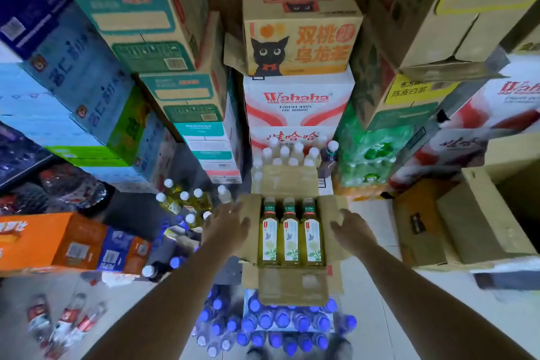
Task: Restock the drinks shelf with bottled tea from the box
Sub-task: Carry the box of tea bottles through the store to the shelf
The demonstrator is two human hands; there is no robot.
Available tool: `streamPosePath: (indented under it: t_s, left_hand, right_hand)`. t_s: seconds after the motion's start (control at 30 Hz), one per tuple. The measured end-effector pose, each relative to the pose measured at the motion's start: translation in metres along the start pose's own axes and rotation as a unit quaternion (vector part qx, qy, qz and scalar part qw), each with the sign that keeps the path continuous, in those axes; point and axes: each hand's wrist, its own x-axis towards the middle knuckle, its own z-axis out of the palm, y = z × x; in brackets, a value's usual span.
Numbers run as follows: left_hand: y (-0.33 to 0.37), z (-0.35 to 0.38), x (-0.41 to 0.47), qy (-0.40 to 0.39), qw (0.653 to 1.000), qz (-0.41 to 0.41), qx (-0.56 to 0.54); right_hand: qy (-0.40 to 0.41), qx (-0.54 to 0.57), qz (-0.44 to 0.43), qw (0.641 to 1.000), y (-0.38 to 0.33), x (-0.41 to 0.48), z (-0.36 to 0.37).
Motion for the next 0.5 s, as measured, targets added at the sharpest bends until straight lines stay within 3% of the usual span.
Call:
streamPosePath:
  t_s: [0.13,0.3,0.5]
  left_hand:
    - [-0.004,0.028,0.033,-0.031,0.995,-0.074,-0.053]
    - [-0.006,0.058,0.048,-0.104,0.966,-0.136,-0.194]
    - [-0.013,0.071,0.052,-0.052,0.930,-0.222,-0.288]
  right_hand:
    - [-0.016,0.051,0.084,0.995,0.008,0.037,0.016]
    - [-0.049,0.110,0.110,0.987,0.025,0.064,0.033]
    - [-0.016,0.264,0.175,0.948,0.049,0.077,0.042]
